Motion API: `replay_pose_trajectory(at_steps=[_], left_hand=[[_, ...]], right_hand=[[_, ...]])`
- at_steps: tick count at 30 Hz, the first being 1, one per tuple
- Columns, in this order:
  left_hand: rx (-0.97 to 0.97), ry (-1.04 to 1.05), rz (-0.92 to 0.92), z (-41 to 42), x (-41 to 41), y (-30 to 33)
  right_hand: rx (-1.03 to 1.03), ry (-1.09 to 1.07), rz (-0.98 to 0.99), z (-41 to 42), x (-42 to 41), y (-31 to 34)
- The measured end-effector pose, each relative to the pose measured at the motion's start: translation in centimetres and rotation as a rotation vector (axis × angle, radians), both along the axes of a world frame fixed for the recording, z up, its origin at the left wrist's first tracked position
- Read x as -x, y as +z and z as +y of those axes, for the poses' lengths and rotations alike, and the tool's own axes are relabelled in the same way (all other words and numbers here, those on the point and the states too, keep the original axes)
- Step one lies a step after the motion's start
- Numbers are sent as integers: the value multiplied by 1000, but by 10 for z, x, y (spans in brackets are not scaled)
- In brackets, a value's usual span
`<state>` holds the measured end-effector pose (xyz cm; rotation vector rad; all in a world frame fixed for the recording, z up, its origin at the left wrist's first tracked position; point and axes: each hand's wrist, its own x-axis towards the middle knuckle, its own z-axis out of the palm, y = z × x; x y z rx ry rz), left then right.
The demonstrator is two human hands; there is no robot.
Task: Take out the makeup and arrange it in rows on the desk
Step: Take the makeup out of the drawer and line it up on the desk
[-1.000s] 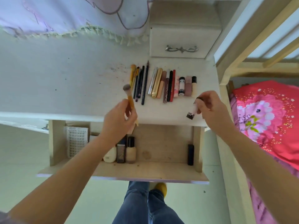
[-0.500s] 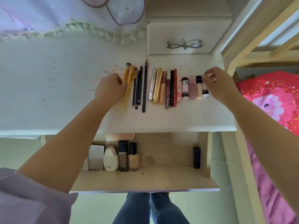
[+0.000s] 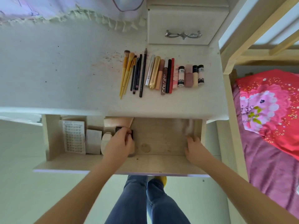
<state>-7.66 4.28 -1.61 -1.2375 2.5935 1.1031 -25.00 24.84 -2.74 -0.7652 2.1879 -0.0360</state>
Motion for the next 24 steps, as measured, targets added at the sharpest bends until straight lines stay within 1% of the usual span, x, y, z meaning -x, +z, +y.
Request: replay_pose_trajectory(at_steps=[1,2,3,5,6,7,8,9,10,12,15,19,24], left_hand=[[-35,20,-67,7,-7,-14],[-57,34,-122,13,-11,-24],[-69,42,-168,17,-12,-33],[-76,52,-249,23,-8,-45],[-90,63,-291,25,-5,-52],[-108,75,-334,26,-1,-59],[-114,76,-371,27,2,-65],[-94,66,-401,29,6,-70],[-64,64,-417,31,9,-74],[-29,83,-424,34,15,-75],[17,40,-425,34,20,-79],[-91,6,-382,30,18,-90],[-148,-65,-302,24,13,-90]], right_hand=[[-82,35,28,-2,-3,-7],[-219,108,68,-6,-5,-8],[-318,245,134,-5,-7,-12],[-380,390,218,-5,-7,-17],[-351,374,225,-4,-7,-20],[-284,281,192,-3,-7,-23],[-174,107,151,-3,-5,-27],[-65,-24,140,-1,-3,-31],[11,-83,115,2,-3,-33],[52,-45,88,4,-1,-37],[49,36,81,5,-5,-44],[-49,129,95,3,-11,-57],[-113,256,185,3,-18,-68]])
